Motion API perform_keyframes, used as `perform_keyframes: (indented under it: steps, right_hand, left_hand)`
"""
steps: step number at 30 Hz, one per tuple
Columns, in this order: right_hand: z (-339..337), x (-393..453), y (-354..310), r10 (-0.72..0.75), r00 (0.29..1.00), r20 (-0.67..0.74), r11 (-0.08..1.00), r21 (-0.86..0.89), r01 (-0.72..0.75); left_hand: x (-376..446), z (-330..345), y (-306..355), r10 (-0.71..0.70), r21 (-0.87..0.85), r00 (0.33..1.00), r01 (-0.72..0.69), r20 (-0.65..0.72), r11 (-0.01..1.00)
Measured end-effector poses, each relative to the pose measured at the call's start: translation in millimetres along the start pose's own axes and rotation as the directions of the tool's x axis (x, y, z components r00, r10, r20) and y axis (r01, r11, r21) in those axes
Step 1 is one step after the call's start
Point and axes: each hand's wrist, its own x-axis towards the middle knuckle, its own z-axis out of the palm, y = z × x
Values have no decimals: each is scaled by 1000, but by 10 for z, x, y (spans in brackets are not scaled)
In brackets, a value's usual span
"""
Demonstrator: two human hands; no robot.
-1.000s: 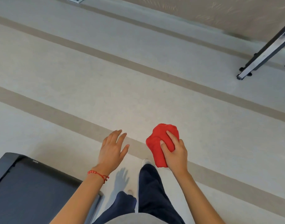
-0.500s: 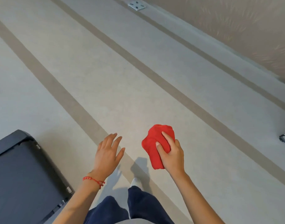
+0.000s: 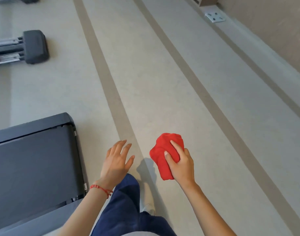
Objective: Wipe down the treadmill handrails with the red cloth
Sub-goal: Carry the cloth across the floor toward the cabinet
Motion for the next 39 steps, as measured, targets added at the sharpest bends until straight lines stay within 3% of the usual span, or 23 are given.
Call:
perform_keyframes:
  steps: [14,24,39]
  right_hand:
    - [983,1849,-1171,-119,987,113,993,3,119]
    - [1364,3378,-1604,-122,979,165,992,31,119]
    - [1726,5764,-2395,-165,949,268,986,68,153]
  left_hand:
    - [1605,-718,-1022,-137,3,986,137,-97,991]
    - [3042,-919,-1383,-176,3,975,178,-132,984]
    - [5223,-1383,-1706,-343,-7,922,348,-177,938]
